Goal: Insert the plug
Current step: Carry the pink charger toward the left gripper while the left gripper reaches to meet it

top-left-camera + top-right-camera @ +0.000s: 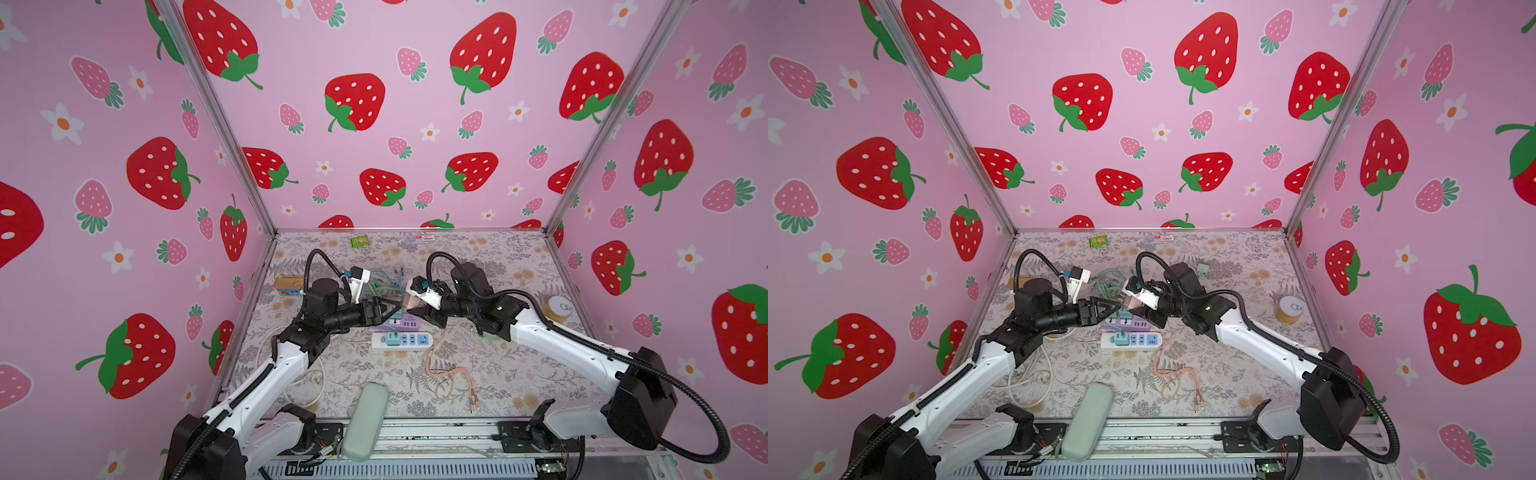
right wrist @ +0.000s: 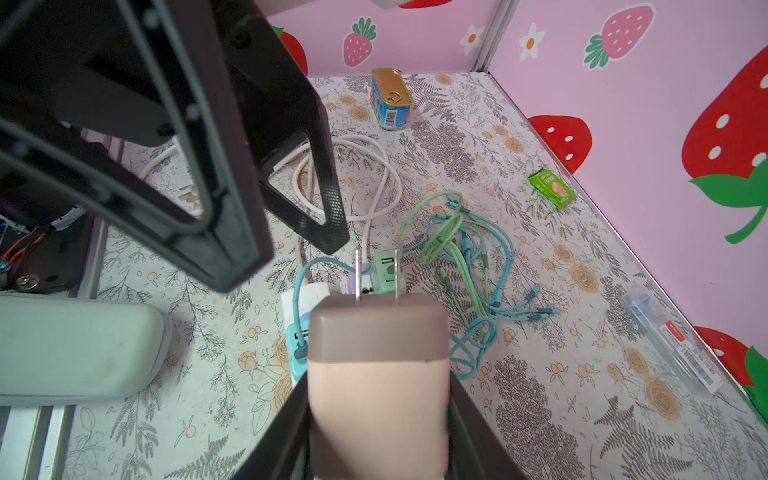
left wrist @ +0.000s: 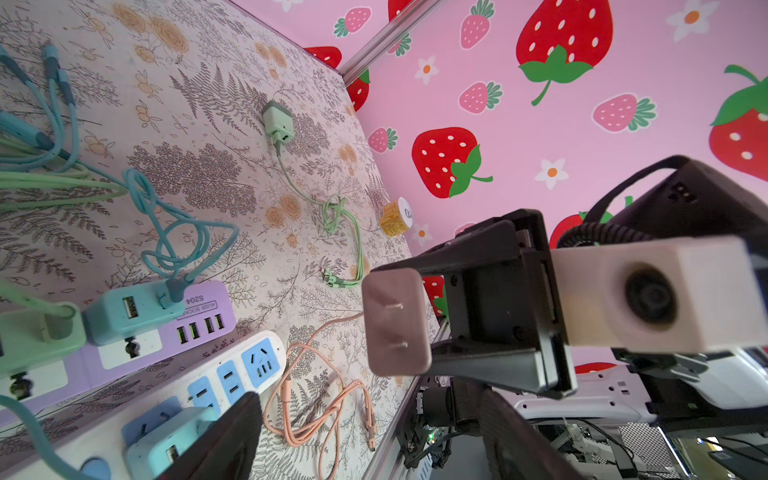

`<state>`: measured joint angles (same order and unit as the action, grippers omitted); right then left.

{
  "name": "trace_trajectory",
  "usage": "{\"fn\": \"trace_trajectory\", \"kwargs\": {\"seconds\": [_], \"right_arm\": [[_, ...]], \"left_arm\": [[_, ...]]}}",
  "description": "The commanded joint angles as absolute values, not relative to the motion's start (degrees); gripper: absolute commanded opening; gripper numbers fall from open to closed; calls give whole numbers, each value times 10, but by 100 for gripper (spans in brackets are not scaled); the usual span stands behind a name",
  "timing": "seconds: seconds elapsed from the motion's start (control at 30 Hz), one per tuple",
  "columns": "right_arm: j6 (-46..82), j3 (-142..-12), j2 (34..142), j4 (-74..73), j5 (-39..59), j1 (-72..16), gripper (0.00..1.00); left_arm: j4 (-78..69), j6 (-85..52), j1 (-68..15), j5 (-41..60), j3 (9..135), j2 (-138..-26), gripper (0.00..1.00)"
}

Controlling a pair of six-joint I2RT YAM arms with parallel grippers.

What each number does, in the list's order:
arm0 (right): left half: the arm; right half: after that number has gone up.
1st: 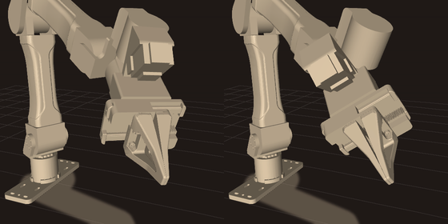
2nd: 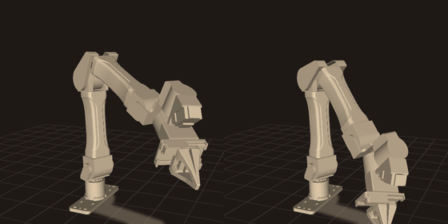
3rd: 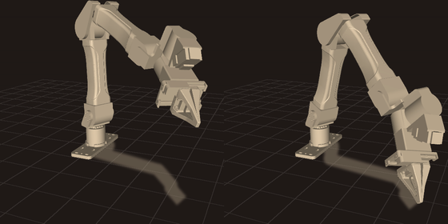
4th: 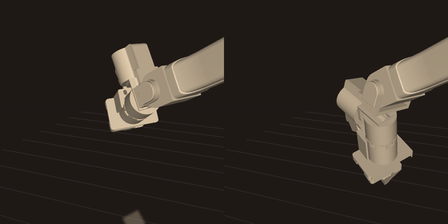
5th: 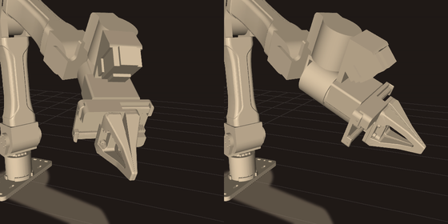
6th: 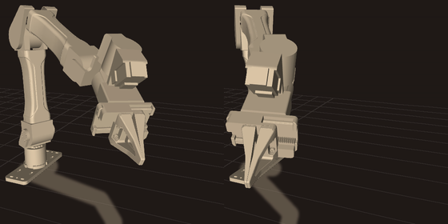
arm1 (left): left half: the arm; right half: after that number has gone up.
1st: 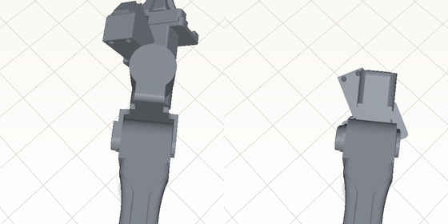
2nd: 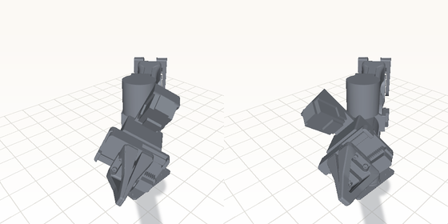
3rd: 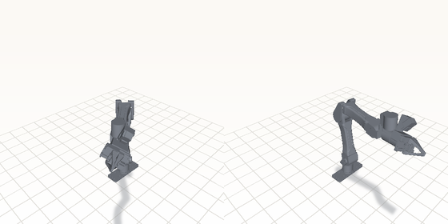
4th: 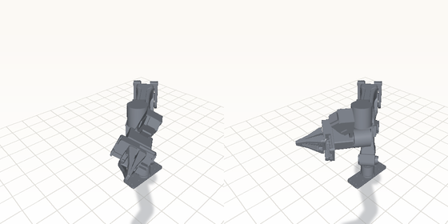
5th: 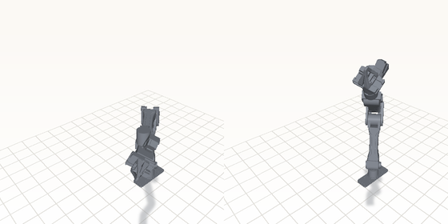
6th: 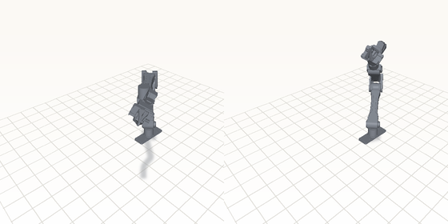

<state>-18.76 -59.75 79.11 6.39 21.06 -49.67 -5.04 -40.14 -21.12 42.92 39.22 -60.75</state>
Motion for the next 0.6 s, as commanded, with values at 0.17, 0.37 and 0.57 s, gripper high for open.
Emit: {"fn": "trace_trajectory", "kwargs": {"seconds": [0.17,0.37,0.57], "right_arm": [[-222,-614,792,55,190,-533,35],[-230,-618,791,57,178,-546,34],[-235,-620,793,60,165,-552,35]], "left_arm": [[-73,-413,-216,468,421,-614,83],[-75,-417,-220,486,428,-632,73],[-75,-420,-225,497,433,-642,59]]}}
